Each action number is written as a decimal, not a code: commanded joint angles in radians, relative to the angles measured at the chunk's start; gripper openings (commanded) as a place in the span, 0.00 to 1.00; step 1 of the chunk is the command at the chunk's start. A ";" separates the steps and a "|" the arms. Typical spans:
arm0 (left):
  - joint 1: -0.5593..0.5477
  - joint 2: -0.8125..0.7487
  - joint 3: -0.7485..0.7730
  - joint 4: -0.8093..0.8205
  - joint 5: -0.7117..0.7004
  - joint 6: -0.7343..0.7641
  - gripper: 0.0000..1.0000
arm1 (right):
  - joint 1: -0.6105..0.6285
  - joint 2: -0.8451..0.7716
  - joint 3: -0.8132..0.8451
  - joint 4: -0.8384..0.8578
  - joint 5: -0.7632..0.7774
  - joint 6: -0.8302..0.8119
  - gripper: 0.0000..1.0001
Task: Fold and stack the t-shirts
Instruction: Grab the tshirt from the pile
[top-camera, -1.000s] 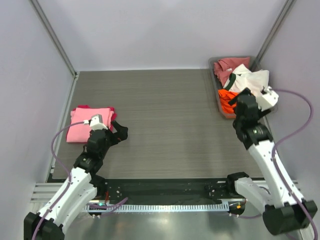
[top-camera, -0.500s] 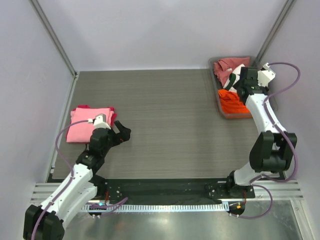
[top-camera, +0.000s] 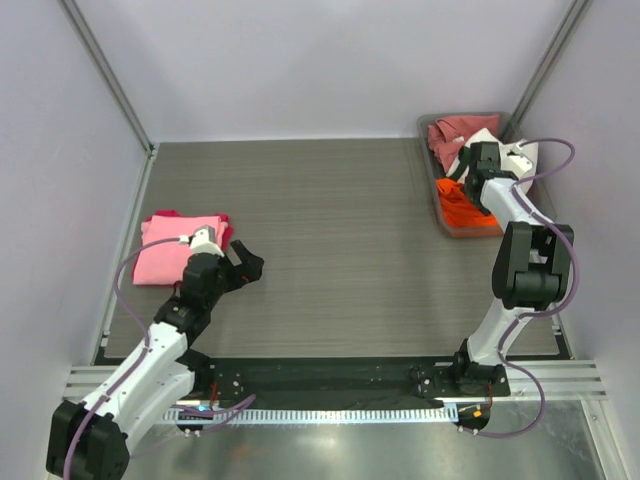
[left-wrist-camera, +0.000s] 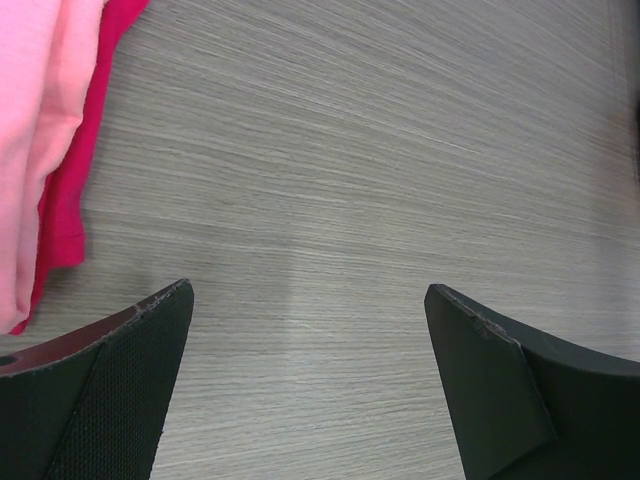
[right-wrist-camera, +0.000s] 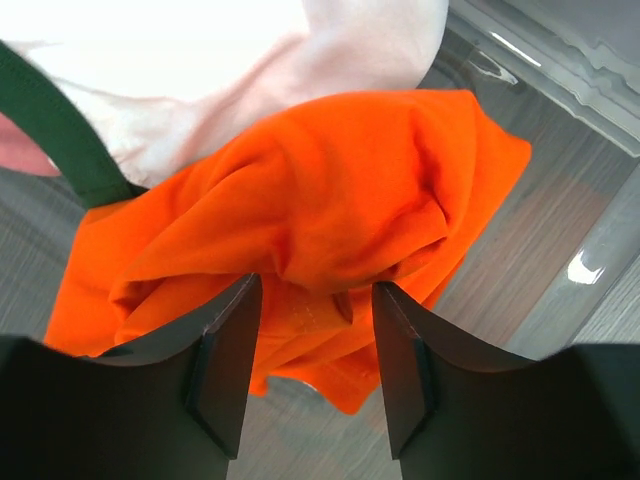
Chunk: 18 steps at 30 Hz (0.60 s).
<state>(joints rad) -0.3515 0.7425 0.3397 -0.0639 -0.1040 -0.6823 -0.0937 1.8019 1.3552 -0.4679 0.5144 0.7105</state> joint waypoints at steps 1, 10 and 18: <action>-0.001 0.006 0.039 0.032 0.010 -0.008 0.99 | -0.003 0.013 0.015 0.049 0.070 0.030 0.53; -0.001 0.017 0.044 0.030 0.006 -0.011 0.97 | 0.005 -0.165 -0.025 0.084 0.164 0.006 0.01; -0.001 0.015 0.044 0.033 0.015 -0.011 0.96 | 0.205 -0.409 0.131 0.097 0.075 -0.192 0.01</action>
<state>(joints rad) -0.3515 0.7635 0.3439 -0.0631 -0.1036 -0.6827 0.0185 1.4963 1.3708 -0.4431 0.6125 0.6174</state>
